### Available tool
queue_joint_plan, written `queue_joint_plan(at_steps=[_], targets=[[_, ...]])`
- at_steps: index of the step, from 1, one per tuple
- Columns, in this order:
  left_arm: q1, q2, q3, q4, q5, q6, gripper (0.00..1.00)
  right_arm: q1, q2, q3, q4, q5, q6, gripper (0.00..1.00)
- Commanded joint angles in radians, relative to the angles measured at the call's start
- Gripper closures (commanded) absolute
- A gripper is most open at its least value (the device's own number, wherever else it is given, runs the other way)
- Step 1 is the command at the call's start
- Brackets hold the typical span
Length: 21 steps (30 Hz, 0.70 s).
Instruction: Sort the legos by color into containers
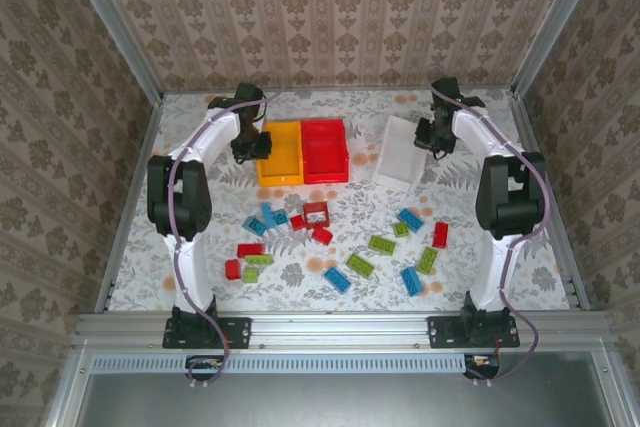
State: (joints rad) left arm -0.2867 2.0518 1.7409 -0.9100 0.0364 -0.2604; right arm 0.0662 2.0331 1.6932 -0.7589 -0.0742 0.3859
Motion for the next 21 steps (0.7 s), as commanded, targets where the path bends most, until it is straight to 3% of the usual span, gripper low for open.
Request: queue_joint_plan(at_steps=[1, 9, 17, 21], targets=[[-0.006, 0.010, 0.034, -0.028, 0.021, 0.047, 1.00, 0.051, 0.075, 0.123, -0.136, -0.008, -0.131, 0.99], [-0.027, 0.003, 0.002, -0.008, 0.018, 0.028, 1.00, 0.142, 0.208, 0.316, -0.281, 0.120, -0.176, 0.99], [-0.047, -0.017, -0.039, -0.002, -0.002, 0.024, 1.00, 0.153, 0.261, 0.398, -0.336, 0.197, -0.147, 1.00], [-0.048, -0.040, -0.071, 0.012, 0.005, 0.017, 1.00, 0.168, 0.271, 0.415, -0.344, 0.207, -0.149, 0.91]])
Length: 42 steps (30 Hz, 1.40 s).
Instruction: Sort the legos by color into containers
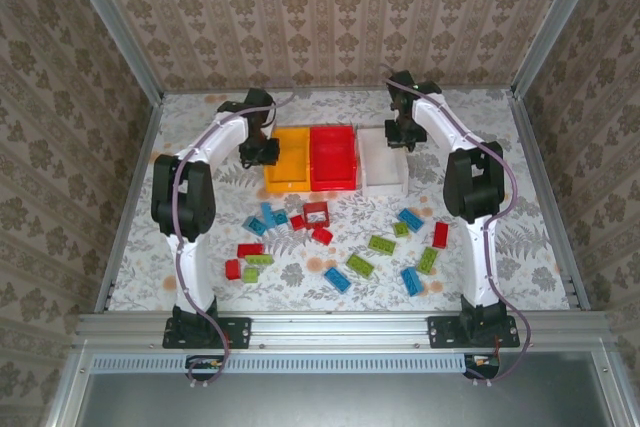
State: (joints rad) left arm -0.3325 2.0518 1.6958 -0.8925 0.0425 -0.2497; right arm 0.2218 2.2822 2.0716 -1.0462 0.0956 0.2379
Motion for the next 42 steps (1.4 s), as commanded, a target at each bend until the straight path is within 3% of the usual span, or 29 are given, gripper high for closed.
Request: queue_joint_plan(at_steps=[1, 4, 11, 14, 16, 24, 28, 32, 36, 42], targets=[[-0.003, -0.044, -0.030, -0.005, -0.002, 0.004, 1.00, 0.018, 0.021, 0.035, -0.054, 0.037, 0.001, 0.86], [-0.003, -0.051, -0.034, -0.007, -0.010, -0.007, 1.00, 0.027, 0.015, 0.036, -0.052, 0.038, 0.007, 0.71], [-0.003, -0.097, -0.033, -0.014, -0.013, -0.028, 0.66, 0.030, -0.071, -0.001, -0.032, 0.032, 0.030, 0.51], [-0.005, -0.141, -0.044, -0.010, -0.029, -0.045, 0.51, 0.030, -0.149, -0.064, 0.007, 0.033, 0.043, 0.49], [-0.005, -0.177, -0.061, 0.001, -0.035, -0.058, 0.46, 0.028, -0.221, -0.140, 0.055, 0.037, 0.049, 0.48], [-0.026, -0.402, -0.243, 0.125, 0.021, -0.138, 0.43, 0.030, -0.645, -0.643, 0.346, -0.027, 0.075, 0.47], [-0.061, -0.539, -0.403, 0.202, 0.032, -0.198, 0.44, 0.092, -0.752, -0.784, 0.388, -0.124, 0.058, 0.47], [-0.118, -0.717, -0.609, 0.296, 0.024, -0.279, 0.45, 0.243, -0.730, -0.843, 0.420, -0.213, 0.120, 0.53], [-0.193, -0.877, -0.759, 0.310, 0.026, -0.327, 0.47, 0.406, -0.632, -0.829, 0.494, -0.222, 0.245, 0.57], [-0.227, -1.099, -0.894, 0.248, 0.038, -0.377, 0.47, 0.495, -0.453, -0.711, 0.485, -0.177, 0.366, 0.60]])
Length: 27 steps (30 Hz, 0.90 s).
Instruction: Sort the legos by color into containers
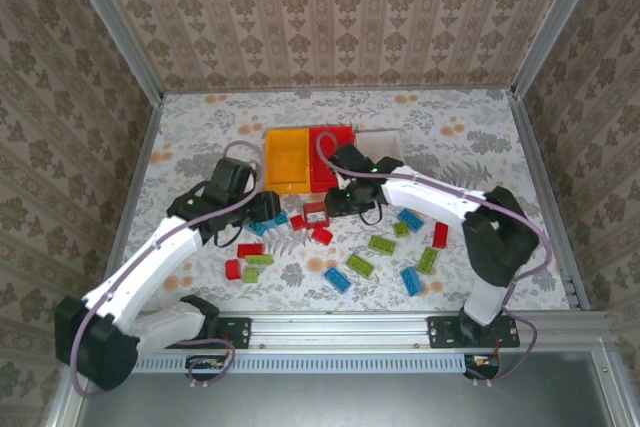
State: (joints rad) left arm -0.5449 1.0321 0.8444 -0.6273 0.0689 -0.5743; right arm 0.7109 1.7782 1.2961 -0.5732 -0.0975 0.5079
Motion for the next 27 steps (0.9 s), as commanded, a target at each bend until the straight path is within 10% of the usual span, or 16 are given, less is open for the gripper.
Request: queue_joint_plan(at_steps=[1, 20, 27], targets=[[-0.016, -0.109, -0.057, -0.025, 0.011, -0.059, 0.47, 0.007, 0.079, 0.086, -0.012, 0.027, 0.111, 0.61], [-0.027, -0.280, -0.111, -0.082, 0.043, -0.076, 0.47, 0.027, 0.256, 0.157, -0.031, 0.097, 0.219, 0.74], [-0.027, -0.260, -0.097, -0.064, 0.038, -0.067, 0.47, 0.036, 0.246, 0.184, -0.058, 0.165, 0.216, 0.96]])
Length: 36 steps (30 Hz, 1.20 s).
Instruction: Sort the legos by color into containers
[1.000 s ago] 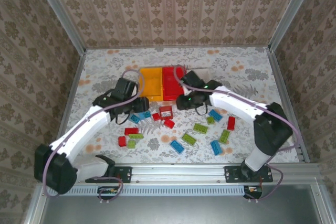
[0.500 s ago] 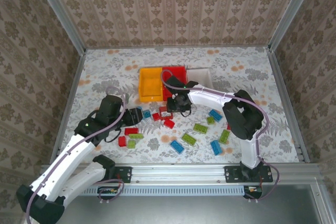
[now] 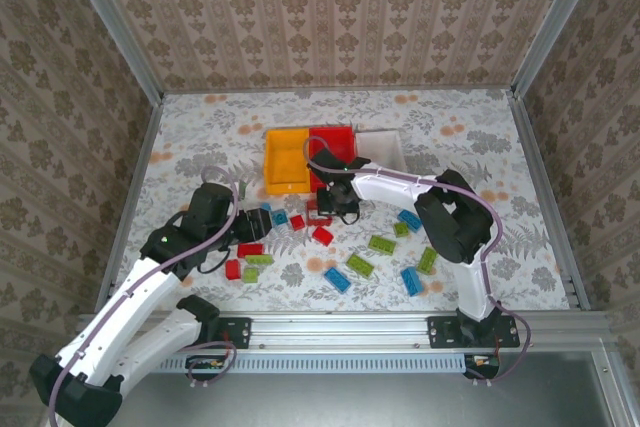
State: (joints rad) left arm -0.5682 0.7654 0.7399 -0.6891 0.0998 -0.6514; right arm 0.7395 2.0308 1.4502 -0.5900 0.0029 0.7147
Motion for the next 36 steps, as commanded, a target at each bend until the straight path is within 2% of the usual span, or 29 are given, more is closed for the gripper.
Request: queue_joint_plan(at_steps=[1, 7, 14, 19, 24, 29, 36], targets=[[-0.004, 0.012, 0.012, 0.003, 0.005, 0.011, 0.47, 0.008, -0.022, 0.028, -0.047, 0.079, 0.008, 0.99], [-0.018, 0.074, 0.052, 0.058, 0.004, 0.021, 0.48, -0.043, -0.202, 0.004, -0.124, 0.204, -0.033, 1.00], [-0.066, 0.195, 0.109, 0.134, -0.012, 0.039, 0.48, -0.207, -0.341, -0.057, -0.162, 0.250, -0.148, 1.00], [-0.099, 0.297, 0.166, 0.177, -0.019, 0.057, 0.47, -0.298, -0.293, -0.039, -0.158, 0.257, -0.223, 1.00], [-0.127, 0.369, 0.211, 0.195, -0.031, 0.064, 0.47, -0.330, -0.175, 0.008, -0.148, 0.247, -0.261, 1.00], [-0.142, 0.375, 0.212, 0.168, -0.063, 0.049, 0.47, -0.336, -0.102, 0.047, -0.145, 0.240, -0.271, 1.00], [-0.117, 0.368, 0.195, -0.002, -0.168, -0.041, 0.44, -0.335, -0.084, 0.064, -0.145, 0.226, -0.277, 0.69]])
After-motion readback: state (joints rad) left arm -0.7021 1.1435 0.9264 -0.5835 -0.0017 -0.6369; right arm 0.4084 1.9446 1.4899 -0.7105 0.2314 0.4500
